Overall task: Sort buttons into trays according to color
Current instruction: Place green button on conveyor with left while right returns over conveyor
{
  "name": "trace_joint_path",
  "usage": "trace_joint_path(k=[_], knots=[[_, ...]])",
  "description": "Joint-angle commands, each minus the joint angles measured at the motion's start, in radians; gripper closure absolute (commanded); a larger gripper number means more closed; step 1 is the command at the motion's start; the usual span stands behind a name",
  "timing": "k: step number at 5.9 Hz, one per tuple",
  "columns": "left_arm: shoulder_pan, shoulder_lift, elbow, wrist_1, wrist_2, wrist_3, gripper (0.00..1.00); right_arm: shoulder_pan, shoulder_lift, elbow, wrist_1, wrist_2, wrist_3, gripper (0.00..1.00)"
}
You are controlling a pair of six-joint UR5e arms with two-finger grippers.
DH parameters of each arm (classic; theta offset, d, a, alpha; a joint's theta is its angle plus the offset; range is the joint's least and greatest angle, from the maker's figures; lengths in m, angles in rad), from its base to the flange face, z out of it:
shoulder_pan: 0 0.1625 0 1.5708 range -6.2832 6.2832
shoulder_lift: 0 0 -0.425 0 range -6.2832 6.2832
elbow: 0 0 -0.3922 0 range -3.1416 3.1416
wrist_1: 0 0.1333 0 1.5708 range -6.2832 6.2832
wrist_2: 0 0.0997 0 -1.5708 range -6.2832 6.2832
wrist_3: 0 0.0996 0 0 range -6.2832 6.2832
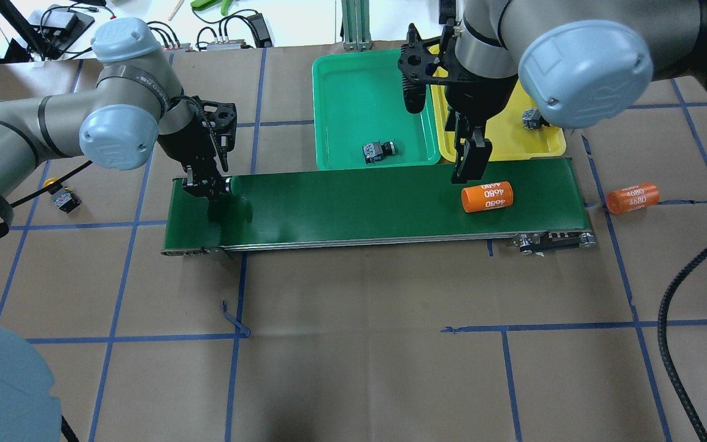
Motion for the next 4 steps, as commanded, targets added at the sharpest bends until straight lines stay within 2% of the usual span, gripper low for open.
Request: trace_joint_path(k=[1,3,4], knots=[[0.155,0.027,0.002,-0.049,0.004,0.014,0.02,0.0,-0.001,0.016,0.0,0.0,-0.003,0.0],[0.298,0.015,0.021,-0.053,0.045,0.327,0.02,0.0,0.008,0.025,-0.037,0.001,-0.003,0.0],[0.329,0.007,0.012,-0.035,0.12,0.488,0.03,0.002,0.014,0.052,-0.105,0.009,0.009,0.0]])
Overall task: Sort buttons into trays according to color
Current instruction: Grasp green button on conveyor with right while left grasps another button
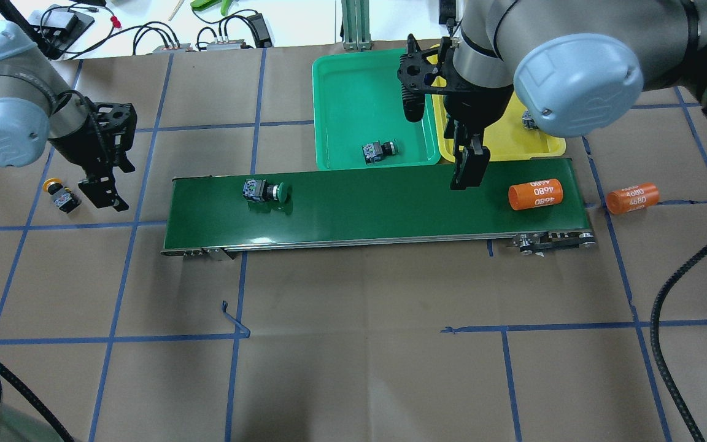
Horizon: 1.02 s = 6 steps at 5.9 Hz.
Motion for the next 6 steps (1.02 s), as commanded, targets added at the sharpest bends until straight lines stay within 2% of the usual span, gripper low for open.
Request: trace_joint_path(k=[1,3,5,6], knots=[[0.067,-0.017,-0.013,0.044,0.063,0.291,0.03,0.002,0.011,0.064,-0.131,0.006,0.022,0.0],[0.122,-0.08,-0.014,0.136,0.058,0.46,0.03,0.022,0.031,0.1,-0.205,0.006,0.071,0.0],[0.131,-0.122,-0.014,0.258,0.059,0.634,0.03,0.117,0.113,0.095,-0.369,0.007,0.174,0.0],[0.154,-0.142,0.009,0.276,0.059,0.663,0.03,0.151,0.152,0.092,-0.424,0.007,0.227,0.0]])
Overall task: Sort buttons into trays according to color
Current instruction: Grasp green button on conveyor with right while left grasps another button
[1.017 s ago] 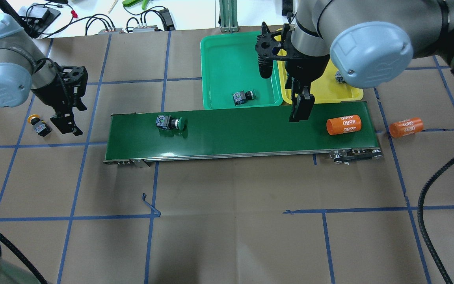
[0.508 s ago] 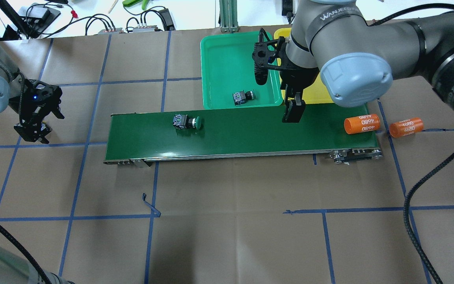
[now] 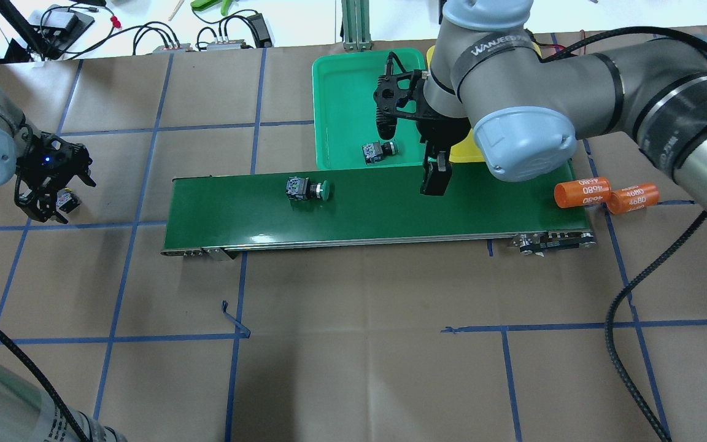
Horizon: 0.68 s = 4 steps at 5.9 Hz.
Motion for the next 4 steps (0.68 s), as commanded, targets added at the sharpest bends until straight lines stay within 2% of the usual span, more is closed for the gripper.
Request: trace_joint_path(k=[1,2,3,4], knots=[[0.024,-0.035,0.046,0.044,-0.003,0.051,0.03,0.061,0.075,-0.006,-0.104,0.0,0.079,0.0],[0.025,-0.068,0.063,0.047,0.0,0.086,0.03,0.082,0.11,-0.006,-0.156,0.0,0.112,0.0],[0.041,-0.087,0.054,0.123,-0.002,0.149,0.03,0.087,0.143,-0.006,-0.199,0.0,0.111,0.0],[0.045,-0.113,0.059,0.133,0.0,0.155,0.03,0.086,0.161,-0.007,-0.209,-0.003,0.095,0.0]])
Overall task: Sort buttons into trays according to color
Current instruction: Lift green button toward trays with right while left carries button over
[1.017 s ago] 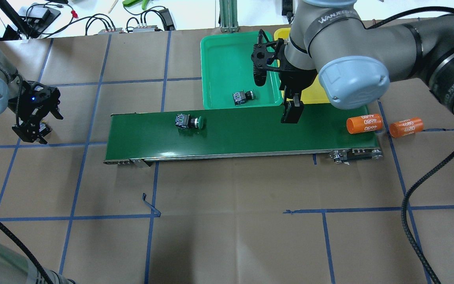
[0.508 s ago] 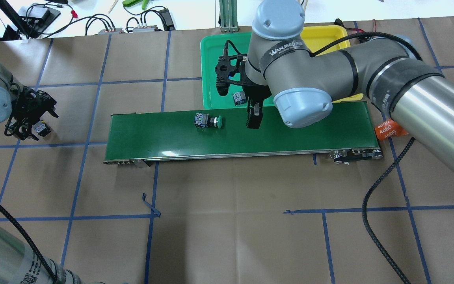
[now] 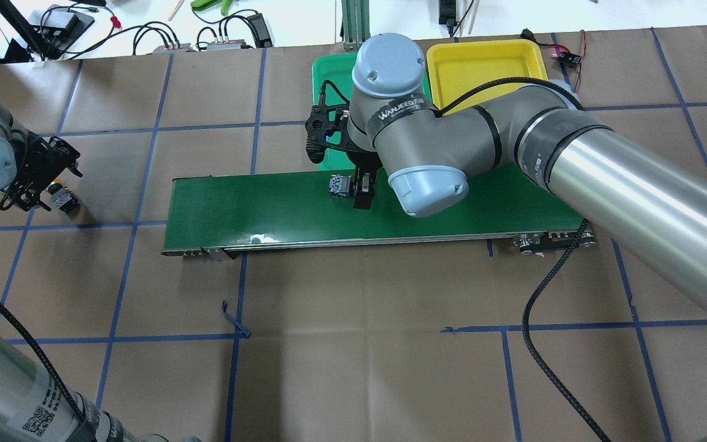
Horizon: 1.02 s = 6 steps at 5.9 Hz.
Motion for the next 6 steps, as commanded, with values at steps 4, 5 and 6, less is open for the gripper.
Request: trace_joint_path(k=[4,5,6], knots=[[0.009,-0.033,-0.02,0.079,0.007,0.039,1.0,-0.084,0.034,0.011,-0.002,-0.06,-0.164,0.0],[0.004,-0.015,-0.026,0.047,-0.007,-0.022,1.0,-0.121,0.03,0.016,0.005,-0.062,-0.192,0.0],[-0.014,0.048,-0.028,-0.063,-0.007,-0.166,1.0,-0.156,0.03,0.02,0.011,-0.062,-0.198,0.0]])
